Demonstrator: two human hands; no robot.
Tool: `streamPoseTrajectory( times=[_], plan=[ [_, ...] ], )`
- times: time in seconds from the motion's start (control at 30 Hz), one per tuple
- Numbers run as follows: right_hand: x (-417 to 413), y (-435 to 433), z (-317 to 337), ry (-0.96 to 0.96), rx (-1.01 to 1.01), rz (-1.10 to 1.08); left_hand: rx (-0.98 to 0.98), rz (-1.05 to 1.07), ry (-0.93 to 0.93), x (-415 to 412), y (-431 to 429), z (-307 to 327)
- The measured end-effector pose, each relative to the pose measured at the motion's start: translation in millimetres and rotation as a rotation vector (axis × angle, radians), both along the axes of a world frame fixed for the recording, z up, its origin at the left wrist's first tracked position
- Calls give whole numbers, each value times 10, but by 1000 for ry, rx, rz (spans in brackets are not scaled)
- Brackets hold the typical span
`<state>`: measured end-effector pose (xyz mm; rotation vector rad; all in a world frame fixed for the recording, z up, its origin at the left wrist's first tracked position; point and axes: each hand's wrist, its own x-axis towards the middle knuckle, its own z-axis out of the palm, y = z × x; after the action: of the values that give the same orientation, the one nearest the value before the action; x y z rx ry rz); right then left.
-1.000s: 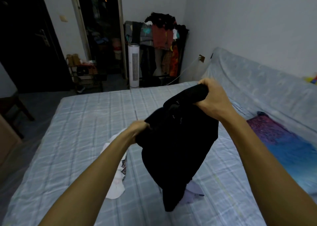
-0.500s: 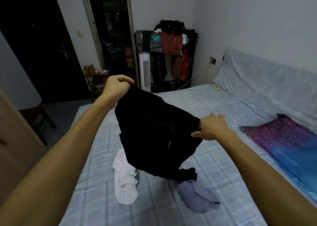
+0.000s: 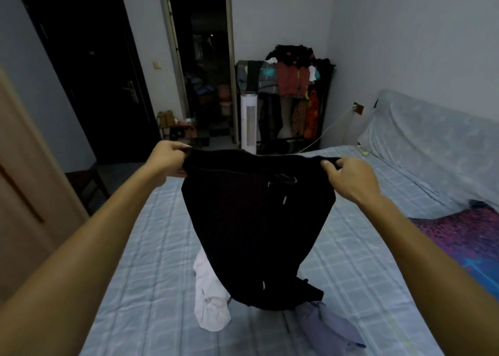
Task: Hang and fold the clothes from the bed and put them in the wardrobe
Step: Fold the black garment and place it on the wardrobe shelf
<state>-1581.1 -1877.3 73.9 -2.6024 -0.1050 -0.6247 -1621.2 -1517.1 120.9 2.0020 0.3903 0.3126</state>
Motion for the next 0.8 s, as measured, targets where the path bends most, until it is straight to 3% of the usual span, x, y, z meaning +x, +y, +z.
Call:
streamPoseTrajectory(
  times=[0.07,0.13,0.2,0.43,0.53,0.63,0.8],
  plan=[
    [43,40,180,-116,65,50,-470,45,0,7,-45,79],
    [59,96,385,-227,113,79,-630,68,-43,23,-73,182],
    [89,124,599,-289,167,112,-497,47,-163,34,-70,267],
    [301,20,1083,-104,131,268,522,-303,-312,-134,-2,344],
    [276,97,1200,-251,204,196,662,-361,-351,-95,-25,443],
    [304,104,1325,-372,285,64,683,-355,-416,-65,-39,660],
    [198,112,1629,-578,339,58,733,-156,-578,-68,-170,1135]
  ],
)
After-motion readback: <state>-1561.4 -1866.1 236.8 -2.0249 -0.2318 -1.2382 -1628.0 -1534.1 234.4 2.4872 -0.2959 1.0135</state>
